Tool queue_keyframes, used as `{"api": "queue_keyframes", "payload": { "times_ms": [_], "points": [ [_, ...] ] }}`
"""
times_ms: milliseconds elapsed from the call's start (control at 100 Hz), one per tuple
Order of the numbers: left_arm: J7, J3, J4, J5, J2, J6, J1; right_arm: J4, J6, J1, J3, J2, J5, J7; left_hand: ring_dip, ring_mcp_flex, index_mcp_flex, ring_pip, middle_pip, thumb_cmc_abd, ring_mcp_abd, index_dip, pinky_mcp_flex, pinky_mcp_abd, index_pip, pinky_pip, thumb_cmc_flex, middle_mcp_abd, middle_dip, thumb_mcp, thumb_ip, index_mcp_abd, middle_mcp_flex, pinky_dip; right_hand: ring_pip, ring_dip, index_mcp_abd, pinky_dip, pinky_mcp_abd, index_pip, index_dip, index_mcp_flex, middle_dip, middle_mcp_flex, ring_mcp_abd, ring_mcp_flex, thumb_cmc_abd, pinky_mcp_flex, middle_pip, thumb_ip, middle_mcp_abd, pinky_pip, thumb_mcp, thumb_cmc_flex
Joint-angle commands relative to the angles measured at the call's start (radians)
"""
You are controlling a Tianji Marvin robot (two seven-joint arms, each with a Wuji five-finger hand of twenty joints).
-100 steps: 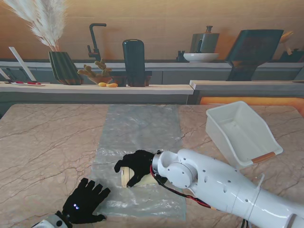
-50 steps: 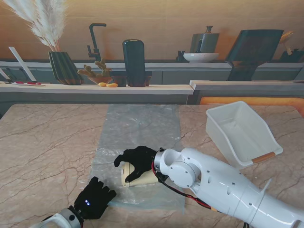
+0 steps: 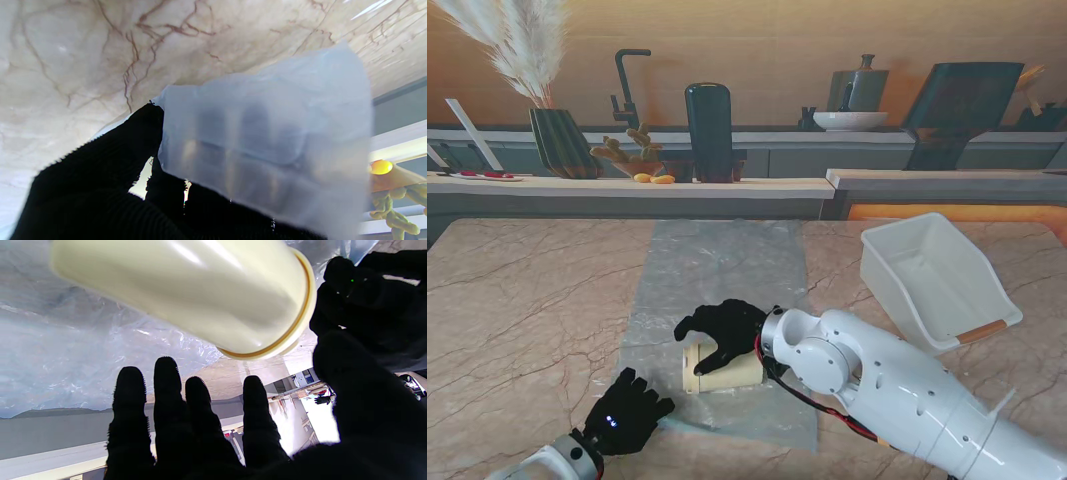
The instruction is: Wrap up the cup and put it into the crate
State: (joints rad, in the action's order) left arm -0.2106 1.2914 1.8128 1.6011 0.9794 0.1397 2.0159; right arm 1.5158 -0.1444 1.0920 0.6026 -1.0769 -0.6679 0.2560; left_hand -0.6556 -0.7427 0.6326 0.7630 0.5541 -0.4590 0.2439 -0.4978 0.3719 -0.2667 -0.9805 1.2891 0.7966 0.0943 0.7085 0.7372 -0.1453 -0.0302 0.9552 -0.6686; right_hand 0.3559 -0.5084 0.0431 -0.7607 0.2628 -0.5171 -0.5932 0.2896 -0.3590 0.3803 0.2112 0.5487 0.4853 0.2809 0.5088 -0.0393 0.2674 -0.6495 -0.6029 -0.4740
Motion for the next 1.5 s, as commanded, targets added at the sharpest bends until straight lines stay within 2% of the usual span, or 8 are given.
{"api": "queue_keyframes", "payload": {
  "times_ms": [0,200,370,510,720,910,1240,1490],
  "points": [
    [-0.011,0.002,0.014,-0.009,0.008,-0.001,0.000,0.015,-0.007,0.010,0.009,0.008,0.001,0.006,-0.008,-0.019,0.019,0.021,0.023,-0.030,-0.001,0.010,0.006,-0.035,-0.054,0.045,0.055,-0.004,0.020,-0.006,-0.028,-0.004,0.029,0.000,0.016,-0.008,-0.003,-0.029,0.002,0.013,-0.005,0.006,0.002,0.005,0.007,-0.003,-0.040,0.008,-0.002,-0.019,0.006,-0.028,0.013,0.010],
    [-0.026,-0.008,0.024,-0.057,0.017,-0.001,-0.018,0.035,-0.020,0.049,0.063,0.016,-0.021,0.007,-0.024,-0.069,0.040,0.076,0.045,-0.059,-0.011,0.011,0.052,-0.040,-0.075,0.070,0.089,0.035,0.052,0.041,-0.018,0.047,0.084,-0.002,0.021,-0.010,-0.001,-0.035,-0.003,0.013,-0.006,0.011,0.001,0.009,0.005,-0.003,-0.053,0.007,-0.003,-0.024,0.007,-0.047,0.020,0.012],
    [0.022,-0.003,0.040,-0.076,0.019,0.023,-0.019,0.044,-0.023,0.067,0.087,0.019,-0.033,0.006,-0.056,-0.075,0.023,0.111,0.066,-0.074,-0.015,-0.035,0.057,-0.033,-0.091,0.081,0.067,0.039,0.100,0.096,0.010,0.064,0.087,-0.001,0.023,-0.010,-0.001,-0.035,-0.003,0.013,-0.007,0.016,0.002,0.013,0.007,-0.001,-0.059,0.005,-0.005,-0.026,0.007,-0.058,0.024,0.016],
    [0.005,-0.001,0.034,-0.087,0.021,0.022,-0.018,0.043,-0.020,0.068,0.087,0.019,-0.033,0.006,-0.083,-0.087,0.019,0.138,0.091,-0.098,-0.015,-0.070,0.066,-0.035,-0.102,0.093,0.037,0.042,0.123,0.142,0.027,0.073,0.095,-0.003,0.023,-0.010,-0.001,-0.032,-0.003,0.014,-0.007,0.019,0.001,0.014,0.007,-0.003,-0.067,0.001,-0.006,-0.026,0.007,-0.063,0.028,0.020],
    [-0.065,0.008,0.030,-0.104,0.026,0.004,-0.008,0.044,-0.019,0.071,0.088,0.019,-0.037,0.004,-0.093,-0.094,0.015,0.147,0.101,-0.097,-0.016,-0.082,0.072,-0.035,-0.104,0.098,0.029,0.042,0.124,0.152,0.025,0.074,0.095,-0.004,0.022,-0.009,0.000,-0.026,-0.002,0.015,-0.007,0.022,0.002,0.016,0.006,-0.004,-0.076,-0.004,-0.008,-0.028,0.007,-0.070,0.032,0.022],
    [-0.096,0.015,0.035,-0.108,0.030,-0.009,-0.006,0.054,-0.022,0.089,0.107,0.021,-0.058,-0.006,-0.092,-0.097,0.018,0.142,0.100,-0.095,-0.017,-0.077,0.075,-0.034,-0.100,0.098,0.029,0.041,0.116,0.151,0.021,0.068,0.097,-0.003,0.016,-0.007,0.001,-0.018,0.004,0.018,-0.006,0.020,0.002,0.015,0.009,-0.011,-0.092,-0.013,-0.010,-0.029,0.006,-0.068,0.036,0.032],
    [-0.143,-0.020,0.002,-0.139,0.039,-0.078,-0.049,0.118,-0.073,0.173,0.214,0.030,-0.113,-0.025,-0.088,-0.124,0.035,0.150,0.106,-0.103,-0.007,-0.060,0.106,-0.045,-0.097,0.116,0.025,0.051,0.096,0.163,0.018,0.081,0.113,-0.005,-0.052,0.030,0.004,0.022,0.027,0.034,0.000,0.018,0.011,0.018,0.020,-0.019,-0.112,-0.035,-0.029,0.002,0.001,0.002,0.041,0.099],
    [-0.168,-0.050,-0.024,-0.173,0.048,-0.141,-0.080,0.174,-0.150,0.247,0.297,0.035,-0.171,-0.057,-0.086,-0.127,0.037,0.154,0.114,-0.097,-0.004,-0.049,0.107,-0.046,-0.094,0.121,0.033,0.056,0.088,0.153,0.011,0.086,0.115,-0.005,-0.065,0.035,0.005,0.023,0.027,0.034,0.000,0.025,0.013,0.027,0.014,-0.013,-0.114,-0.026,-0.033,0.007,-0.001,0.021,0.030,0.091]
  ]
}}
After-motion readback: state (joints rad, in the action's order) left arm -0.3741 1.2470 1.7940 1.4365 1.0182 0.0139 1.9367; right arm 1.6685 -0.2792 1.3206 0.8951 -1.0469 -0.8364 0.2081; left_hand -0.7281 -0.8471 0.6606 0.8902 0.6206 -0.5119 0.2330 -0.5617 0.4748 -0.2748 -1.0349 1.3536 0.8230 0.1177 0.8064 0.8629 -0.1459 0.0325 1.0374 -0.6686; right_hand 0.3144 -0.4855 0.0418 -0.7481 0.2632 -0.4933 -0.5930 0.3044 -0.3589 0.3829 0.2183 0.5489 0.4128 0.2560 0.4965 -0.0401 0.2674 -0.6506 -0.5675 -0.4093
